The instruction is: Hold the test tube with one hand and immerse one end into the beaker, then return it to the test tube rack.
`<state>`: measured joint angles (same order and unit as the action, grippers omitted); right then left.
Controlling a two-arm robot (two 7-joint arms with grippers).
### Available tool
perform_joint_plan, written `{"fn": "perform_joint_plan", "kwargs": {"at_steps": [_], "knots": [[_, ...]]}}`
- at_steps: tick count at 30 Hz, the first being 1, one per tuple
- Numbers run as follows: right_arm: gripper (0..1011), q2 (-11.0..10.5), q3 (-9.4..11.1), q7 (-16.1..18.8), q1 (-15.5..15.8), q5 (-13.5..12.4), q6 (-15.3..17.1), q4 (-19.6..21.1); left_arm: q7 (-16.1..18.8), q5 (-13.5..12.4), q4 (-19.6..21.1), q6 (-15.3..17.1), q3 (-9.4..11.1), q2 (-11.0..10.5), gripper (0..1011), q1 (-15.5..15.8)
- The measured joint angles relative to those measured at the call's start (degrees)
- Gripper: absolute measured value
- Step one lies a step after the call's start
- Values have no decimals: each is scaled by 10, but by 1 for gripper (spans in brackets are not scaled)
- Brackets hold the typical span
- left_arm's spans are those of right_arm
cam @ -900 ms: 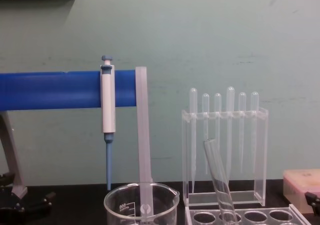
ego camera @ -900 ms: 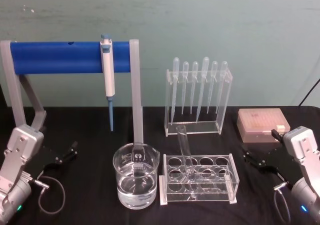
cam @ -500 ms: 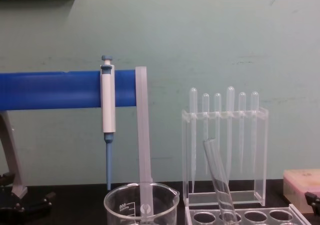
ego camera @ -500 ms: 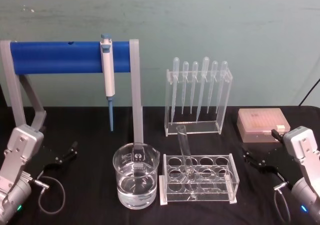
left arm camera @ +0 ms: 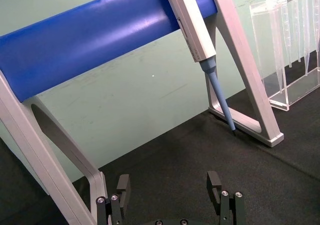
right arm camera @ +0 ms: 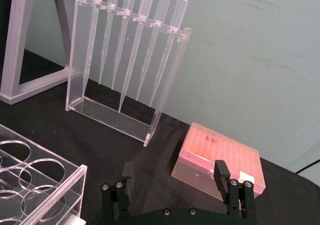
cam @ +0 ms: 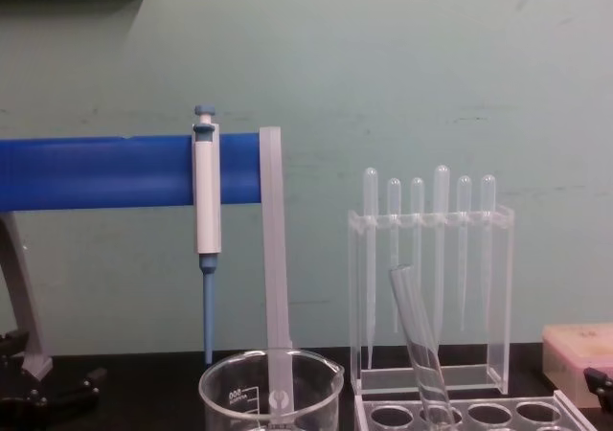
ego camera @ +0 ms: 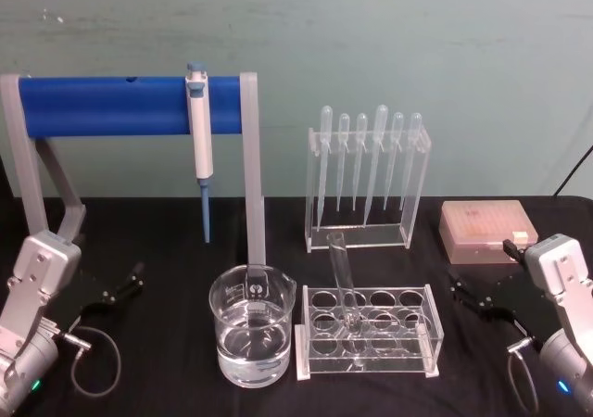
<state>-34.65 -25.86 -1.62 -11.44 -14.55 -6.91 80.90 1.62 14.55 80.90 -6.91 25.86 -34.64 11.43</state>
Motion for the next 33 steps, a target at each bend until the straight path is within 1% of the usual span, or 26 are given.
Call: {"fn": "perform_joint_plan", "kwargs": {"at_steps": [3,5,6,9,10,12,13,14,16,17,18,19,20,21,22,23,25,26,27,28,29,31,32,33], "knots": [[1002,0,1,0,1,0,0,1,0,0,0,0,0,0,1000,0],[1002,-3,6,1,8,0,0,7,0,0,0,0,0,0,1000,0],[1002,-9,12,1,19,-1,-2,19,0,0,0,0,0,0,1000,0],[1002,-23,21,1,43,-2,-7,45,0,0,0,0,0,0,1000,0],[1002,-35,29,1,62,-1,-11,66,0,0,0,0,0,0,1000,0],[1002,-47,36,3,82,-3,-13,89,0,0,0,0,0,0,1000,0],[1002,-59,43,7,99,-7,-13,110,0,0,0,0,0,0,1000,0],[1002,-65,47,13,109,-12,-13,122,0,0,0,0,0,0,1000,0],[1002,-80,54,35,126,-33,-8,145,0,0,0,0,0,0,1000,0],[1003,-94,61,63,139,-59,-1,166,0,0,0,0,0,0,1000,0],[1003,-98,62,76,143,-70,2,173,0,0,0,0,0,0,1000,0],[1002,-108,65,111,148,-98,10,187,0,0,0,0,0,0,1000,0],[1002,-108,65,111,148,-98,10,187,0,0,0,0,0,0,1000,0],[1002,-113,65,147,146,-125,20,196,0,0,0,0,0,0,1000,0],[1002,-114,65,163,143,-137,25,198,0,0,0,0,0,0,1000,0],[1002,-112,62,197,131,-162,38,200,0,0,0,0,0,0,1000,0],[1002,-106,57,224,117,-180,51,200,0,0,0,0,0,0,1000,0],[1002,-103,54,232,111,-185,56,199,0,0,0,0,0,0,1000,0],[1002,-94,47,248,93,-190,71,197,0,0,0,0,0,0,1000,0],[1003,-90,43,254,84,-190,78,195,0,0,0,0,0,0,1000,0],[1002,-79,35,264,65,-190,92,191,0,0,0,0,0,0,1000,0],[1002,-68,27,270,45,-187,106,186,0,0,0,0,0,0,1000,0],[1003,-56,18,276,24,-183,122,179,0,0,0,0,0,0,1000,0],[1002,-50,14,278,15,-181,130,174,0,0,0,0,0,0,1000,0]]}}
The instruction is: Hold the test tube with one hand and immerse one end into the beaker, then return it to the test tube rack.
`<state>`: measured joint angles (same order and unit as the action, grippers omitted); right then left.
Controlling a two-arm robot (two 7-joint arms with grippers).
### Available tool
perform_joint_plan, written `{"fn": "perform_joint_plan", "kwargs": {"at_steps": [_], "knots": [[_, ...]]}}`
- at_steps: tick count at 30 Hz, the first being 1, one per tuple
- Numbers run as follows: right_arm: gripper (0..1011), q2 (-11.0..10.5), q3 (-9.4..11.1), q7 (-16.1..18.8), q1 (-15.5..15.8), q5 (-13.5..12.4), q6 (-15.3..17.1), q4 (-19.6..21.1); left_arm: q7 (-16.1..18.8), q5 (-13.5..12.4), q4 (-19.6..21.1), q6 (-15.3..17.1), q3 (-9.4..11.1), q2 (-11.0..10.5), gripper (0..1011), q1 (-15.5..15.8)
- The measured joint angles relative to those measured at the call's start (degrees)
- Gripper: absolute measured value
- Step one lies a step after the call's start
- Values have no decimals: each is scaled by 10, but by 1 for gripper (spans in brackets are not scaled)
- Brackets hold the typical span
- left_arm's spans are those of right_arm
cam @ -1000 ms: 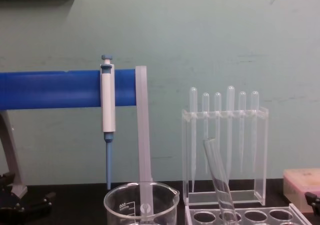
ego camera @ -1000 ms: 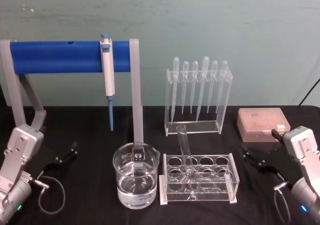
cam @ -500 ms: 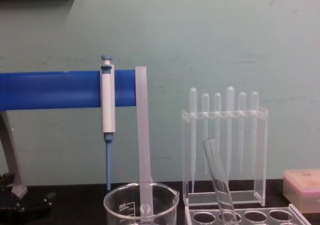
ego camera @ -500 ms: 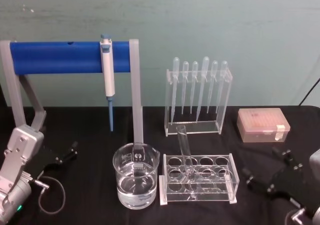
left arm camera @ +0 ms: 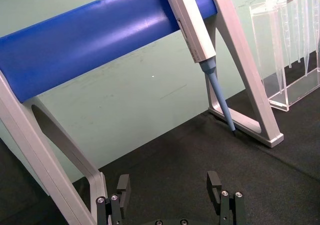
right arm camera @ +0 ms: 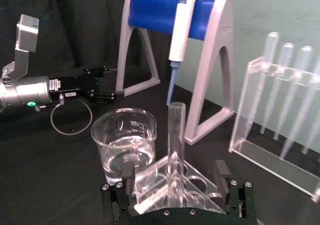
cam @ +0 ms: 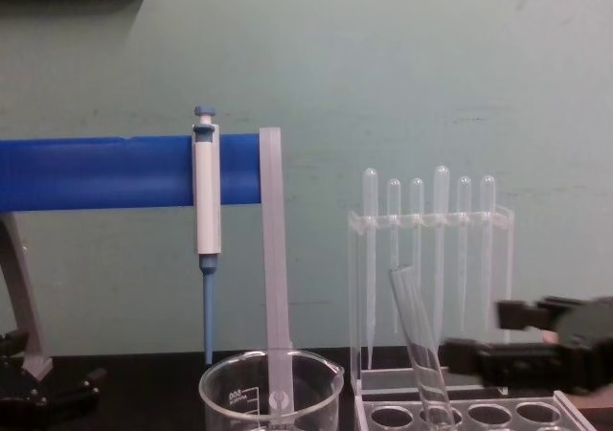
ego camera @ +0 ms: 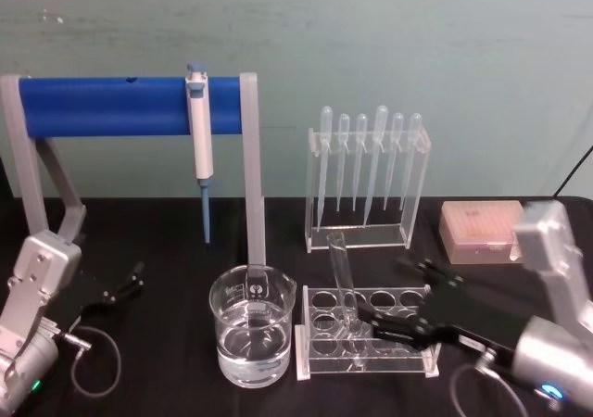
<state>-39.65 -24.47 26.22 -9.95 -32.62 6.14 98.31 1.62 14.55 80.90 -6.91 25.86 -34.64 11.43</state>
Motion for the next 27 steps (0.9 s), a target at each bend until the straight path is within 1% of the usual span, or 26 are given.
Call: {"fn": "perform_joint_plan", "kwargs": {"at_steps": [2,3,4,5,9,10,13,15,18,21,22,25,27], "knots": [[1003,12,-8,4,-19,5,16,-9,0,0,0,0,0,0,1000,0],[1002,22,-17,8,-37,12,30,-19,0,0,0,0,0,0,1000,0],[1002,27,-21,9,-46,16,37,-24,0,0,0,0,0,0,1000,0],[1002,36,-28,10,-61,23,49,-33,0,0,0,0,0,0,1000,0],[1002,49,-41,13,-86,37,67,-48,0,0,0,0,0,0,1000,0],[1002,55,-46,13,-97,45,72,-54,0,0,0,0,0,0,1000,0],[1002,64,-53,13,-112,58,81,-62,0,0,0,0,0,0,1000,0],[995,67,-55,14,-117,62,84,-65,0,0,0,0,0,0,1000,0],[934,72,-58,14,-122,70,89,-69,0,0,0,0,0,0,1000,0],[863,76,-58,14,-123,74,95,-71,0,0,0,0,0,0,1000,0],[812,78,-58,13,-123,75,97,-71,0,0,0,0,0,0,1000,0],[760,79,-58,13,-123,78,99,-72,0,0,0,0,0,0,1000,0],[681,82,-57,13,-122,81,100,-74,0,0,0,0,0,0,1000,0]]}}
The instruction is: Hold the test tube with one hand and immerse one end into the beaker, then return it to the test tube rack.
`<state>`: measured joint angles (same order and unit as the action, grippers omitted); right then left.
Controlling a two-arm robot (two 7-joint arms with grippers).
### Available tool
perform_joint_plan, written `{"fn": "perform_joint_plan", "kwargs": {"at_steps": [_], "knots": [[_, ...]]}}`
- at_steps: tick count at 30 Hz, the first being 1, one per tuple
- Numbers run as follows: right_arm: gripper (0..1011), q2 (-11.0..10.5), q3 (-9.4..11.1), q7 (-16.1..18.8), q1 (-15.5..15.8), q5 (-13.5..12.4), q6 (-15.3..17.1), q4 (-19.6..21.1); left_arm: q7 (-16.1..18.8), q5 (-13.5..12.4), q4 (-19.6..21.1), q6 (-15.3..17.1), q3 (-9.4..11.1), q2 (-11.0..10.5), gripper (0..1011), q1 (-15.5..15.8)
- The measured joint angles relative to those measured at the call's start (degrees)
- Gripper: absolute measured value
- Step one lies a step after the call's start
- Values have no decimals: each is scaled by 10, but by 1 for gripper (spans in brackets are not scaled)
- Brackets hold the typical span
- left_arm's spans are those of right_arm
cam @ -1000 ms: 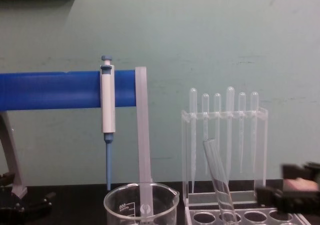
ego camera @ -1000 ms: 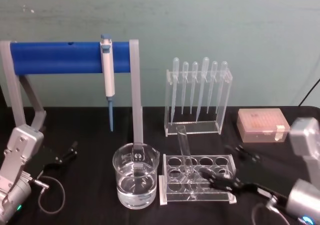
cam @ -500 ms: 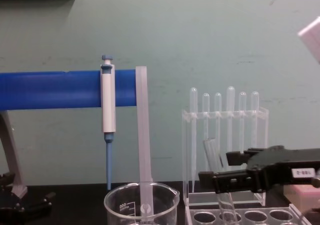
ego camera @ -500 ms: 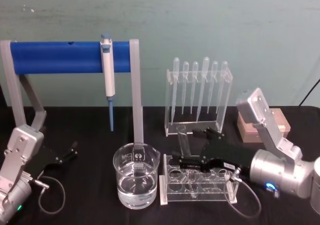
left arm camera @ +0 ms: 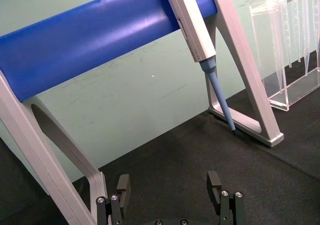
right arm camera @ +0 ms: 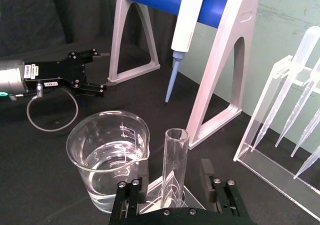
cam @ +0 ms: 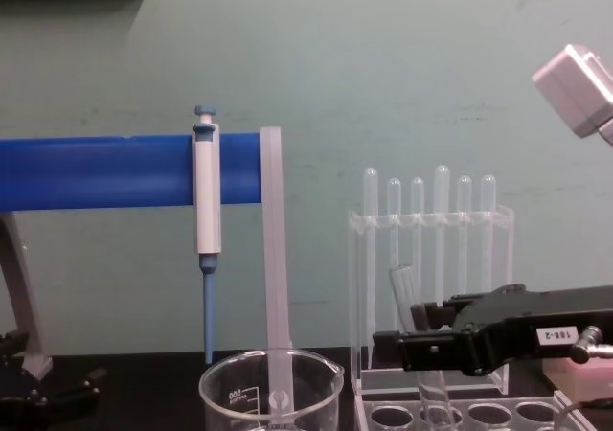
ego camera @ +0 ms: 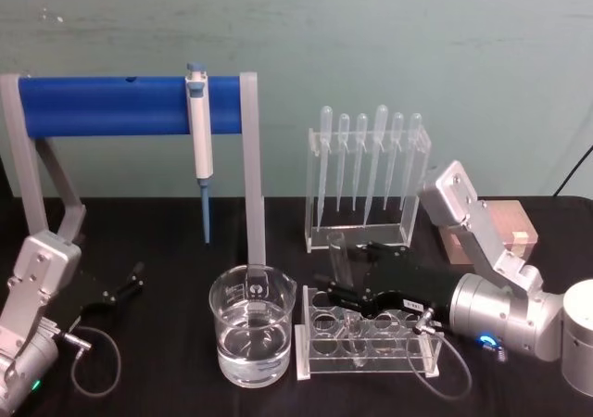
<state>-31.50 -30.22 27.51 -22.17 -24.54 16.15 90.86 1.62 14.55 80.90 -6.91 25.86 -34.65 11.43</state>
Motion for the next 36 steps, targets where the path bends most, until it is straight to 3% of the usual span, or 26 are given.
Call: {"fn": "perform_joint_plan", "kwargs": {"at_steps": [8,10,15,22,25,30,36], "knots": [[432,6,4,-3,3,4,2,-3,0,0,0,0,0,0,1000,0],[330,8,5,-3,4,5,2,-3,0,0,0,0,0,0,1000,0],[227,9,11,-4,9,5,1,5,0,0,0,0,0,0,1000,0],[227,4,36,-17,28,-7,-10,40,0,0,0,0,0,0,1000,0],[227,1,62,-30,46,-24,-20,71,0,0,0,0,0,0,1000,0],[228,-1,86,-42,62,-43,-31,100,0,0,0,0,0,0,1000,0],[227,-3,104,-53,69,-56,-37,122,0,0,0,0,0,0,1000,0]]}}
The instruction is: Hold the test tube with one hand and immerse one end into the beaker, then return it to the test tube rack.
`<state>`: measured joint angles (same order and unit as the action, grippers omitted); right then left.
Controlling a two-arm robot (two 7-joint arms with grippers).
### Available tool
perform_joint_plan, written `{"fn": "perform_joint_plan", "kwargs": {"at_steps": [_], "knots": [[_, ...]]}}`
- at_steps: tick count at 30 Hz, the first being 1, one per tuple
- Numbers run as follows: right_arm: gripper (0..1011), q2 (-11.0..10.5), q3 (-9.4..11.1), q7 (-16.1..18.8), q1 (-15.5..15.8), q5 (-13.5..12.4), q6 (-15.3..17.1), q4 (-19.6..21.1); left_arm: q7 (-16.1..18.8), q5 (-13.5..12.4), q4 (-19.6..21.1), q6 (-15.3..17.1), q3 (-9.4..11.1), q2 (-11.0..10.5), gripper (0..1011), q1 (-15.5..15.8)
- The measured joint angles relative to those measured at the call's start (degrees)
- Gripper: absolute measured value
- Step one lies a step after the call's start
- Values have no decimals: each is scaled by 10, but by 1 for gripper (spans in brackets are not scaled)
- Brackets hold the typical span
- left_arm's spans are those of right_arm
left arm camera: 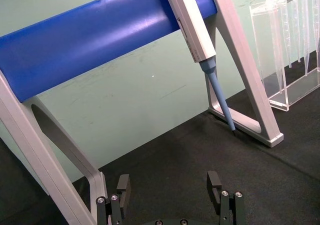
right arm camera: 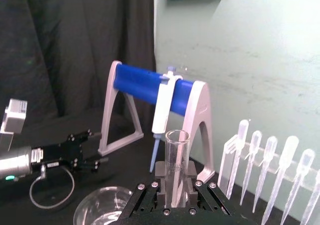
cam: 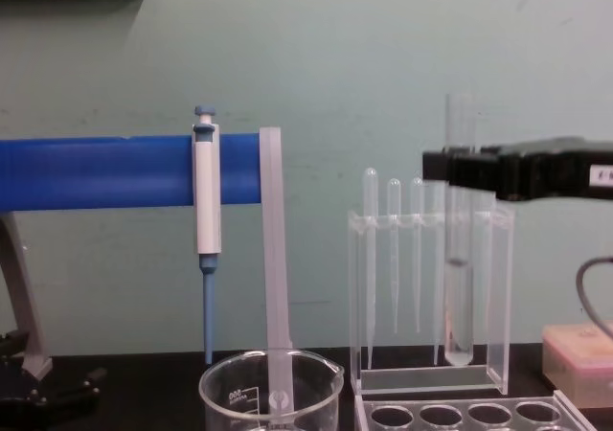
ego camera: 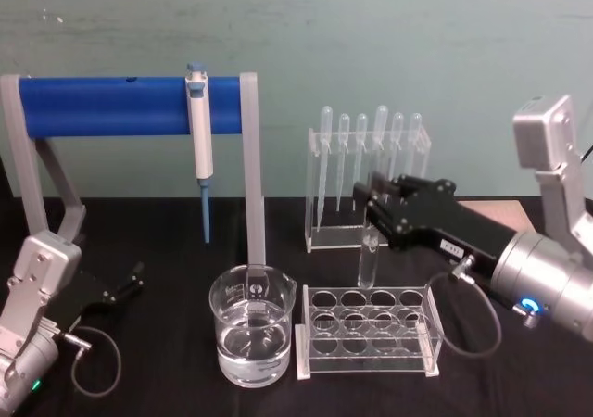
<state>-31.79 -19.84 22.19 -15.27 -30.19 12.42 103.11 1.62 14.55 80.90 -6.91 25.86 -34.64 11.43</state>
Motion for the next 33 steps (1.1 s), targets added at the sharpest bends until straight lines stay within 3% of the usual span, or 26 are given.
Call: {"fn": "perform_joint_plan", "kwargs": {"at_steps": [33], "knots": [[227,-1,3,-8,-2,-4,2,4,0,0,0,0,0,0,1000,0]]}}
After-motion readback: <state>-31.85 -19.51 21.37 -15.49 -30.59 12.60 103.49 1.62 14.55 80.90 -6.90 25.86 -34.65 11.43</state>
